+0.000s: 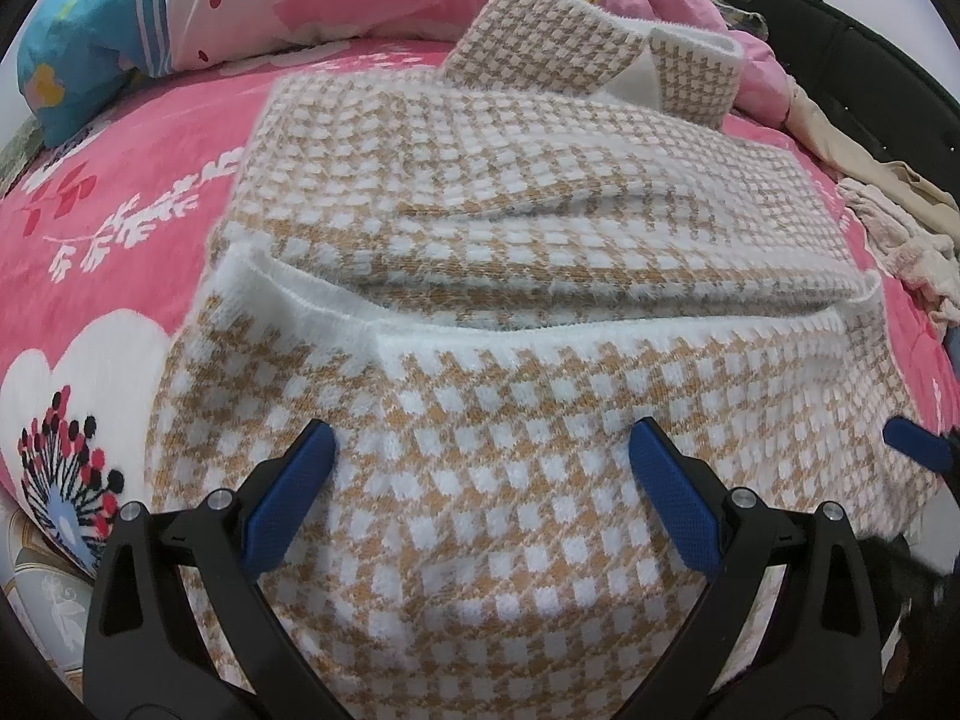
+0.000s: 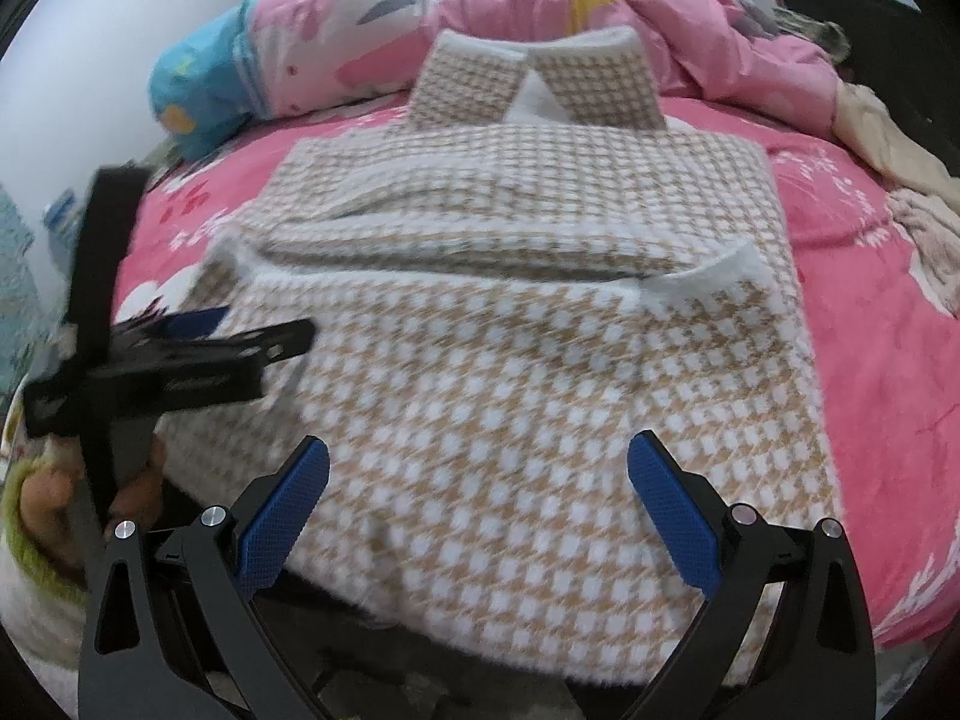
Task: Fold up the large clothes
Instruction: 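Move both open grippers over the coat toward the collar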
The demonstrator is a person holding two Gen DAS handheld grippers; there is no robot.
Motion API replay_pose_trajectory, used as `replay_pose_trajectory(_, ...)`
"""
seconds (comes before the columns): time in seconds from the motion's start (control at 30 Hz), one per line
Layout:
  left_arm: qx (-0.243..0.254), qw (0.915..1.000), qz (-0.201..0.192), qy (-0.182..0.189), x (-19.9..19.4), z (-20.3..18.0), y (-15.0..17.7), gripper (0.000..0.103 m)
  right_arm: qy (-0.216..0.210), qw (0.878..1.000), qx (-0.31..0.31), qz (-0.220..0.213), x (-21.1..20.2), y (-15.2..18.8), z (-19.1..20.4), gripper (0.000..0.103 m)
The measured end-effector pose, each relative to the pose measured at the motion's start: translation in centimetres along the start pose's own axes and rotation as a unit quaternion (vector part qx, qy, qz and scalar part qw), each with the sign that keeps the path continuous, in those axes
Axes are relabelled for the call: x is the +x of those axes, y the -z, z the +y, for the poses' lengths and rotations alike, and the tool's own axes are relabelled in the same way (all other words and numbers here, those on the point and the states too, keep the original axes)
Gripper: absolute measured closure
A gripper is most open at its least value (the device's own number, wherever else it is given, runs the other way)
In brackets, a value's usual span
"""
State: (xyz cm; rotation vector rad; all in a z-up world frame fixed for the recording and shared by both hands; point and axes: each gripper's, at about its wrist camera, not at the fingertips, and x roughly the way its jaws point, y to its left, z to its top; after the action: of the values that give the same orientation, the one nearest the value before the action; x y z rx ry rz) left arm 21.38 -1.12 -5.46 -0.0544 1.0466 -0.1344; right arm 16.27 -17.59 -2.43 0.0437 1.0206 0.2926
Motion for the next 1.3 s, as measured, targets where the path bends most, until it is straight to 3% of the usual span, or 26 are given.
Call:
replay_pose_trajectory(0.7, -0.013, 0.9993, 0.029, -0.02, -1.4, -0.1, 0.8, 0.007, -0.009, 0.998, -0.059, 0.008, 1.7, -0.5, 1.7, 0.006)
replay_pose_trajectory(1.03, -0.019, 0.9986, 0.038, -0.03, 0.4, -0.4, -1.2, 0.007, 0.009, 0.998, -0.067, 0.013, 3.1, -0.1, 1.1, 0.006)
replay_pose_trajectory(1.3, -0.021, 0.9979, 0.036, -0.051, 0.4, -0.7, -1.0, 0.007, -0.005, 0.997, -0.071, 0.015, 4.1, 0.5, 0.6, 0.006)
